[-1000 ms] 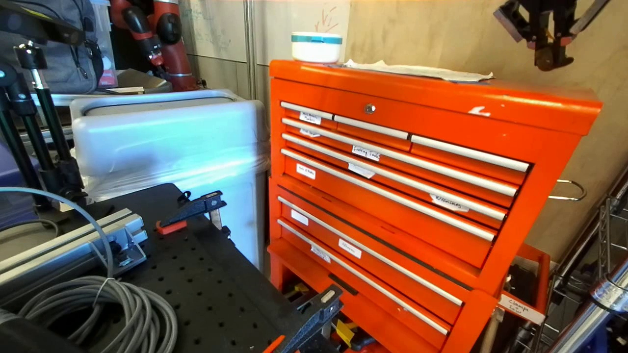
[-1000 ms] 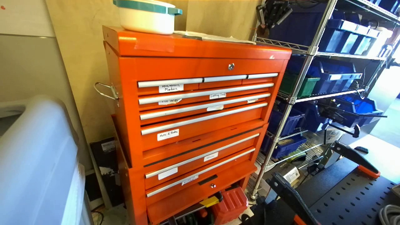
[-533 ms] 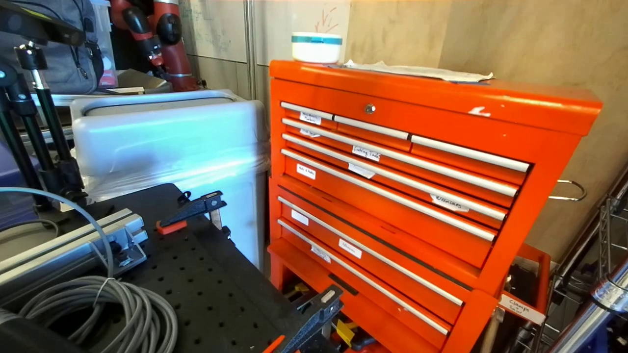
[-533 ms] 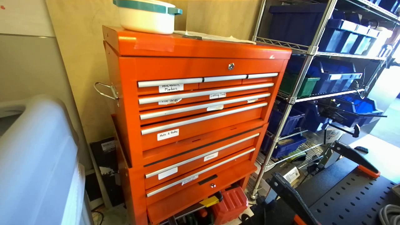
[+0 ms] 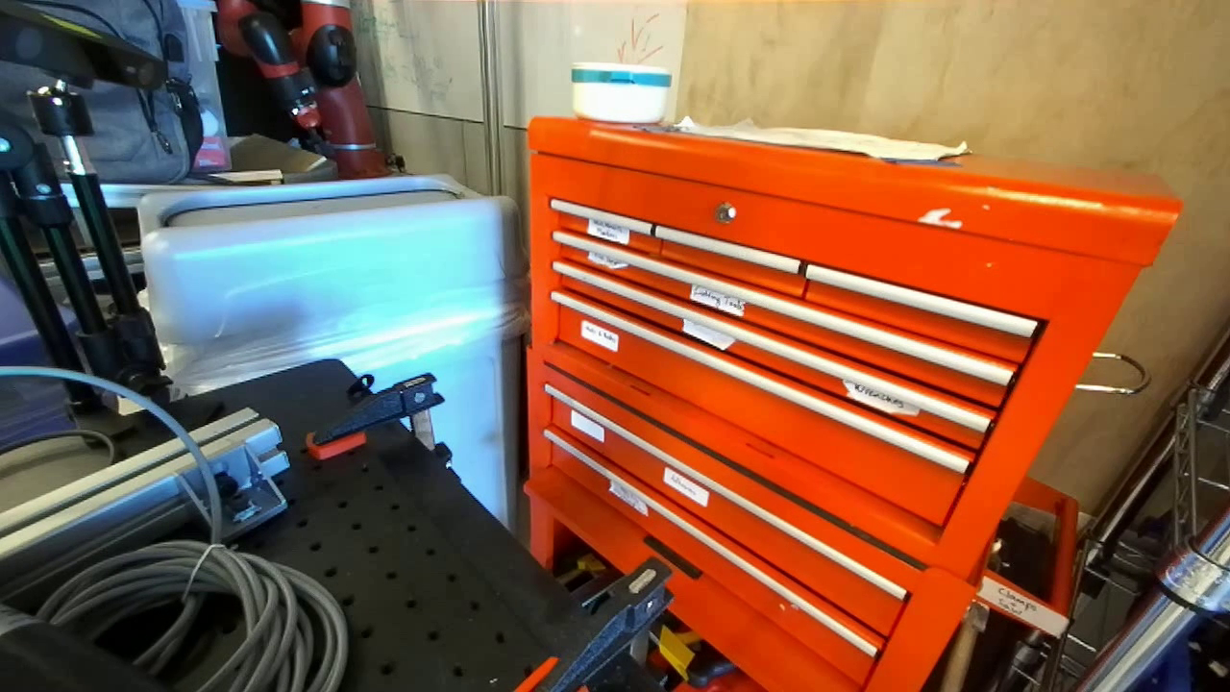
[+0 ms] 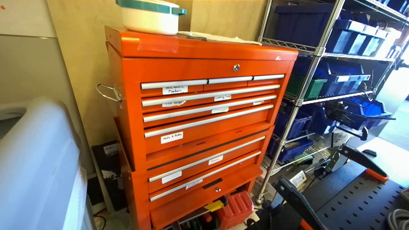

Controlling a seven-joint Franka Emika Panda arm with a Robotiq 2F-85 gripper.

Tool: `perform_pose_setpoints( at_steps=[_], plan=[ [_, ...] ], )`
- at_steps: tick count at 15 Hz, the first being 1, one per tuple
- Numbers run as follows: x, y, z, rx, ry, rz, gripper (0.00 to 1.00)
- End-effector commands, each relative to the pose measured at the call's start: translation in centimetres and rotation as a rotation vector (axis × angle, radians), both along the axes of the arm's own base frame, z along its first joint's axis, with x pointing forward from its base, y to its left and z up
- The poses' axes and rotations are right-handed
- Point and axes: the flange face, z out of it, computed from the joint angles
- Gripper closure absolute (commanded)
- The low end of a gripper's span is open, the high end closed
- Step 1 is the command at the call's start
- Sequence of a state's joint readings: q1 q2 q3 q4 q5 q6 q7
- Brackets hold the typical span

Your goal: Put the brown doll in the white bowl

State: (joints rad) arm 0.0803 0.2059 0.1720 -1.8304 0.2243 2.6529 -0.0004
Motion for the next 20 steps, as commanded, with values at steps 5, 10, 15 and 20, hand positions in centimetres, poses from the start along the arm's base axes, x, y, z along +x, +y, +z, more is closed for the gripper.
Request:
perform_pose_setpoints(
  at_steps=[5,10,15,20],
  plan=[
    [-3.2,5.3,-2.8,0.018,0.067,0.122,0.96],
    [-4.3,7.1,-5.9,-0.014,0.100,0.158,0.96],
    [-4.4,7.8,-8.4,-0.061,0.103,0.187,0.96],
    [-4.0,8.1,-9.6,-0.093,0.072,0.207,0.96]
  ],
)
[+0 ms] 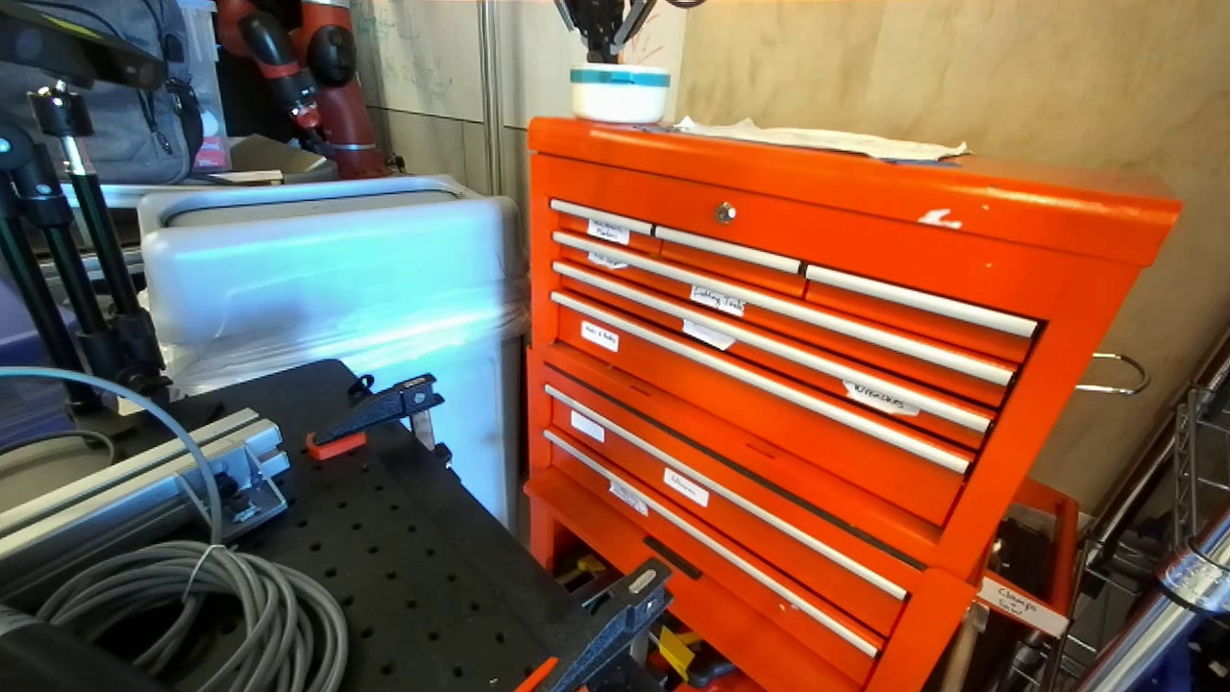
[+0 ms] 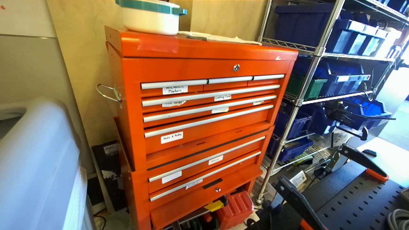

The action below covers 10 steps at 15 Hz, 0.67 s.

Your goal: Put the brown doll in the white bowl

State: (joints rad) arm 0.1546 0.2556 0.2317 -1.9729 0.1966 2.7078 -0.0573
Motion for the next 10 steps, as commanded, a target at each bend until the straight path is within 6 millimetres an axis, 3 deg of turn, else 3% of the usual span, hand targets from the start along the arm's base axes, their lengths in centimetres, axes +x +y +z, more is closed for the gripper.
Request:
perform_pose_setpoints(
  at_steps=[1,2,3,4,7,10],
  plan=[
    [0.2,0.5,-0.3,-0.019,-0.043,0.024,0.96],
    [0.3,0.6,-0.4,-0.022,-0.046,0.022,0.96],
    [0.4,0.6,-0.5,-0.028,-0.046,0.022,0.58],
    [0.4,0.6,-0.7,-0.035,-0.045,0.026,0.56],
    [0.6,0.4,-0.5,-0.047,-0.048,0.033,0.35],
    [1.0,-0.1,1.0,-0.036,-0.066,0.029,0.14]
  ],
)
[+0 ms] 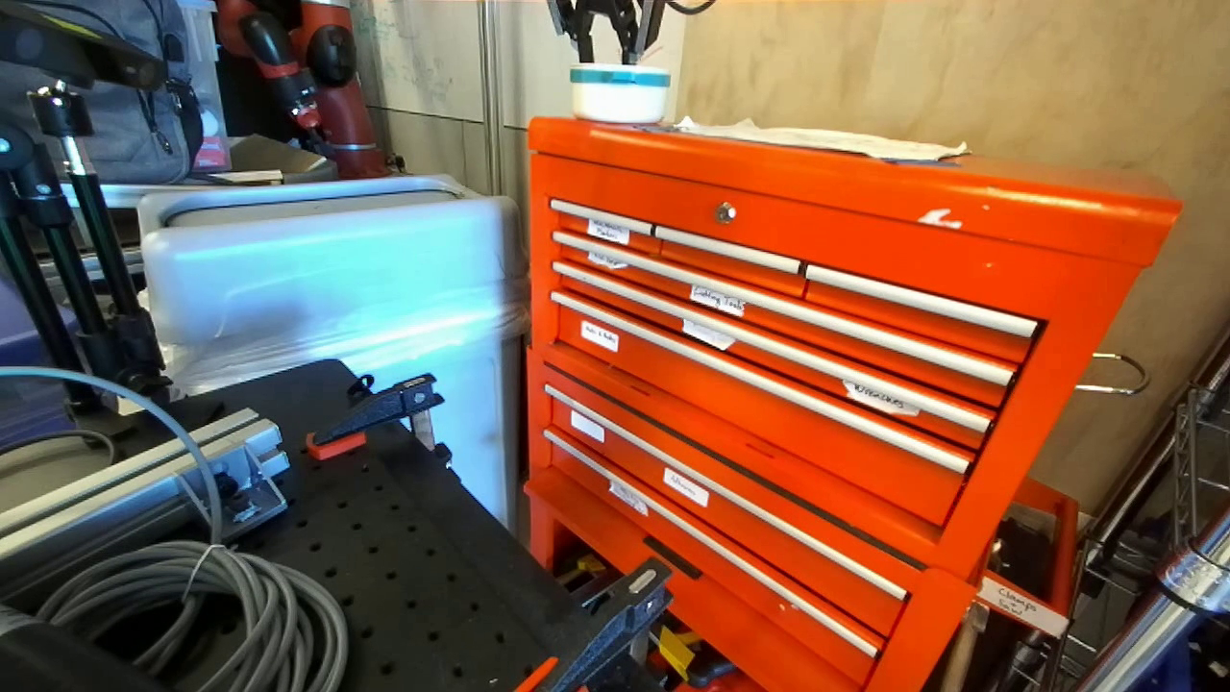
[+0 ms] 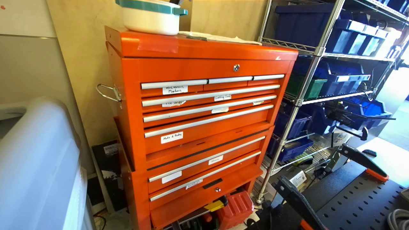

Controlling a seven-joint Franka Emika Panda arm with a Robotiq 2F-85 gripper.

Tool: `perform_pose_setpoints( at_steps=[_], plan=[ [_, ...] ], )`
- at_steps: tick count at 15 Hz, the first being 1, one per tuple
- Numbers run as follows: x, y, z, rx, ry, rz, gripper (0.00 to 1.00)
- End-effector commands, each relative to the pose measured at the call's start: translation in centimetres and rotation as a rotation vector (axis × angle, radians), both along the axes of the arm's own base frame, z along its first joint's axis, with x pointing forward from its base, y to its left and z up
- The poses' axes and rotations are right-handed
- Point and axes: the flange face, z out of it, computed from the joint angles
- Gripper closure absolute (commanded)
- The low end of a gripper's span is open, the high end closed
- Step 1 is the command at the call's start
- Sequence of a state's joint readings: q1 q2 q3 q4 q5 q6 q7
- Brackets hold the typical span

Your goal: Put the brown doll in the white bowl

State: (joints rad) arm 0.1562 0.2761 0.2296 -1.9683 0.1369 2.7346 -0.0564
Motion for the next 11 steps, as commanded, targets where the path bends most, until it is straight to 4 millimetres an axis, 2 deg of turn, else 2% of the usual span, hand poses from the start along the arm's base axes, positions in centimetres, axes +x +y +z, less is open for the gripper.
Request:
perform_pose_setpoints(
  at_steps=[1,2,3,6,7,8,9,11],
  plan=[
    [0.9,-0.5,2.3,0.006,-0.045,-0.004,0.08],
    [1.3,-1.0,3.4,0.014,-0.057,-0.013,0.01],
    [1.5,-1.2,4.2,0.022,-0.065,-0.019,0.00],
    [2.1,-2.8,8.5,0.084,-0.033,-0.062,0.00],
    [2.1,-3.9,9.7,0.090,-0.006,-0.110,0.00],
    [1.7,-5.9,11.0,0.047,0.035,-0.167,0.00],
    [2.4,-3.5,8.1,0.065,-0.013,-0.100,0.00],
    [2.2,-5.5,10.4,0.054,0.016,-0.145,0.00]
  ],
)
